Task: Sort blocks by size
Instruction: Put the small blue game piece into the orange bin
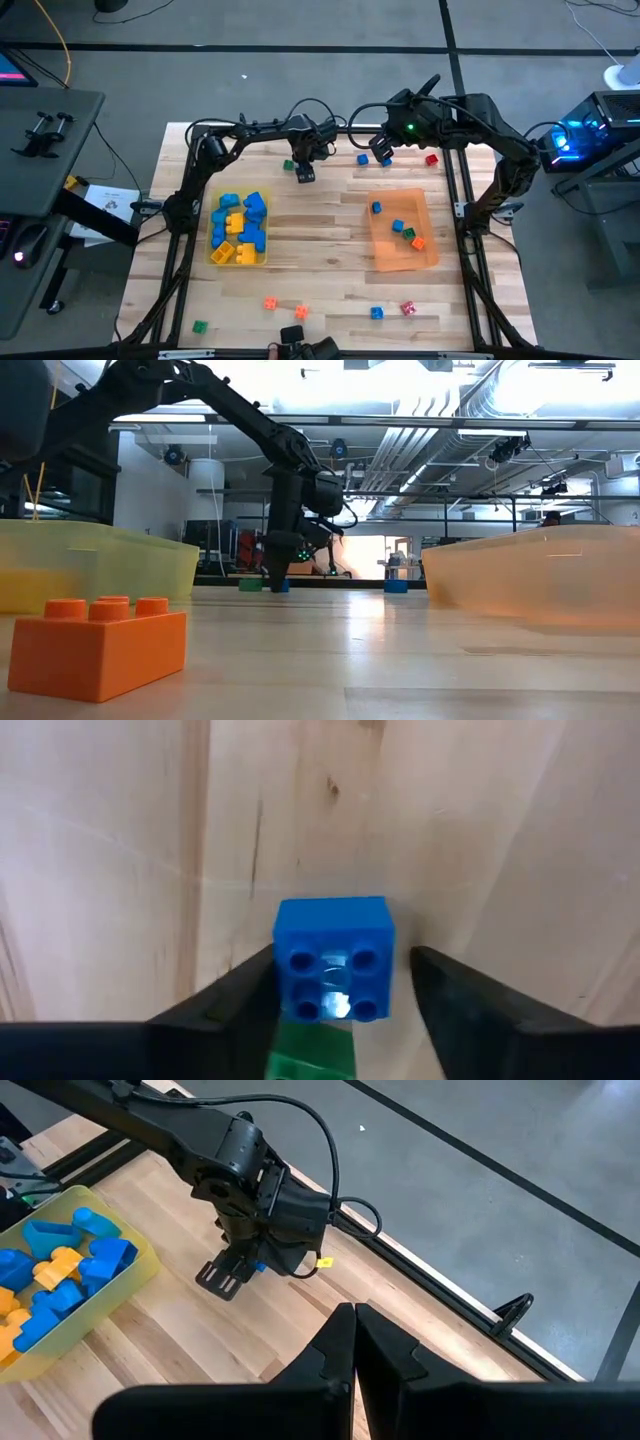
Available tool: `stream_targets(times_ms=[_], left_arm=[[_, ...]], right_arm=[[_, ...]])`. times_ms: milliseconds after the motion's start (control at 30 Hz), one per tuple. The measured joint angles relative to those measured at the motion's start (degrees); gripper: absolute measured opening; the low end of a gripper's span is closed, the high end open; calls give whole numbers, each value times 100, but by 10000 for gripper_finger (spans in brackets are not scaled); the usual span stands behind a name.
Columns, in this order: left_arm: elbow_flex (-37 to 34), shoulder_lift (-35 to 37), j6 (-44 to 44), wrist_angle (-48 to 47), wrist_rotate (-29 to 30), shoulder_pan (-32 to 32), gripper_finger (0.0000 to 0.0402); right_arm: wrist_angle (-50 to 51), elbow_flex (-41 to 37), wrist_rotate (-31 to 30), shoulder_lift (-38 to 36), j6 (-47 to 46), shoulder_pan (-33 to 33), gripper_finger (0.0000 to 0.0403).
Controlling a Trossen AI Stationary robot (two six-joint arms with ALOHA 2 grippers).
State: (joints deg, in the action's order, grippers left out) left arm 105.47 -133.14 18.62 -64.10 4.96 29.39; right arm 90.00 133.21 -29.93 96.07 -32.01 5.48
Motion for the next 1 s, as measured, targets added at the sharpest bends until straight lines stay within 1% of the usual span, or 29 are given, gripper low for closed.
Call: stream_targets(times_ms=[167, 200, 300, 400, 433, 500, 600, 667, 700, 800, 900, 1000], left_arm=[[1, 7, -60, 43, -9, 2, 113], [9, 26, -113, 18, 6, 4, 100], [55, 82, -213, -130, 19, 34, 100], [57, 380, -463, -150, -15, 110, 100], [66, 540, -570, -125, -128, 141, 100], [30, 850, -847, 102, -519, 185, 100], [-164, 1310, -1374, 789, -1363, 63, 100], [-293, 1603, -1719, 1462, -1817, -160, 100], [-373, 1719, -1875, 1839, -1943, -308, 100], [-593, 1856, -2174, 2795, -1970, -837, 100], [-658, 1583, -2421, 3344, -1976, -1415, 100], [-671, 1207, -2456, 3940, -1978, -1917, 100]], right_arm=[[0, 0, -2, -2, 9, 0, 0], [0, 0, -2, -2, 10, 0, 0], [0, 0, -2, -2, 90, 0, 0], [0, 0, -2, -2, 126, 0, 0], [0, 0, -4, -2, 151, 0, 0], [0, 0, -4, -2, 230, 0, 0], [0, 0, -6, -2, 243, 0, 0], [0, 0, -15, -2, 245, 0, 0], [0, 0, -35, -2, 246, 0, 0], [2, 0, -55, -2, 246, 0, 0], [2, 0, -57, -2, 247, 0, 0], [0, 0, -57, -2, 245, 0, 0]])
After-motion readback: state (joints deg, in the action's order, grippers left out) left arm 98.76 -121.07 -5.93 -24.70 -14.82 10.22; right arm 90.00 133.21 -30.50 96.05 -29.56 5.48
